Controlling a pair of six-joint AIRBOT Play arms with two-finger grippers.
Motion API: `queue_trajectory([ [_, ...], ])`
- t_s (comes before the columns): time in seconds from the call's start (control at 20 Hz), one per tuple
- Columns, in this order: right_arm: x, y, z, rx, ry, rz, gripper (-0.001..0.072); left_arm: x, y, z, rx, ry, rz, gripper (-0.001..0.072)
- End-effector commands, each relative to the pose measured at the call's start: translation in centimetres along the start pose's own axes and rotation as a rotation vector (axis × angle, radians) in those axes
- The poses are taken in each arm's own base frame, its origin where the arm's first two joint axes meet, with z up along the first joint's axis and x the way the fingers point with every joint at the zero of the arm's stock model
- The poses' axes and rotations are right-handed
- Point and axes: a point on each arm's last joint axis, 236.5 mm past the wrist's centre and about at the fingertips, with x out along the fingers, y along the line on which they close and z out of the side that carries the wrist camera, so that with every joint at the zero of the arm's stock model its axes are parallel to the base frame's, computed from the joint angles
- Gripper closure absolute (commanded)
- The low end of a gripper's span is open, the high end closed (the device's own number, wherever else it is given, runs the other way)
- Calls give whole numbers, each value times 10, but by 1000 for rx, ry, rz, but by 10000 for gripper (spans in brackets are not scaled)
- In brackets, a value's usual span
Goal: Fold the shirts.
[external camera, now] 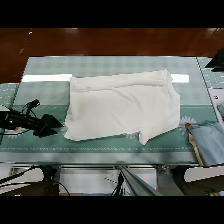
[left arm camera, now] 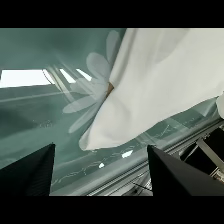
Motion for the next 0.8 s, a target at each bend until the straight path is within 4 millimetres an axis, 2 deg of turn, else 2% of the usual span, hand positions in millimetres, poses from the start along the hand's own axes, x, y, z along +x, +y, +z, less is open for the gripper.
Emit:
queue_trajectory([
  [0.0, 0, 0, 3, 1, -13, 2, 269, 16, -1, -4, 22, 41, 17, 25],
  [0.2, 0, 0, 2, 1, -11, 2, 274, 50, -13, -11, 22, 131, 44, 36],
  [0.25, 0, 0, 2, 1, -11, 2, 274, 60, -15, -10, 11, 135, 59, 66],
  [0.3, 0, -1, 2, 2, -11, -2, 274, 67, -19, -10, 18, 137, 67, 198],
  [0.4, -1, -4, 2, 4, -8, -16, 274, 78, -24, -7, 43, 130, 81, 636],
  [0.45, 0, -9, -1, 6, 2, -36, 275, 80, -23, -6, 52, 124, 90, 686],
  [0.55, 8, -26, -19, 41, 77, -81, 276, 80, -23, -4, 49, 118, 89, 687],
  [0.75, 54, -36, -85, 126, 255, -38, 276, 78, -22, -2, 45, 111, 85, 687],
])
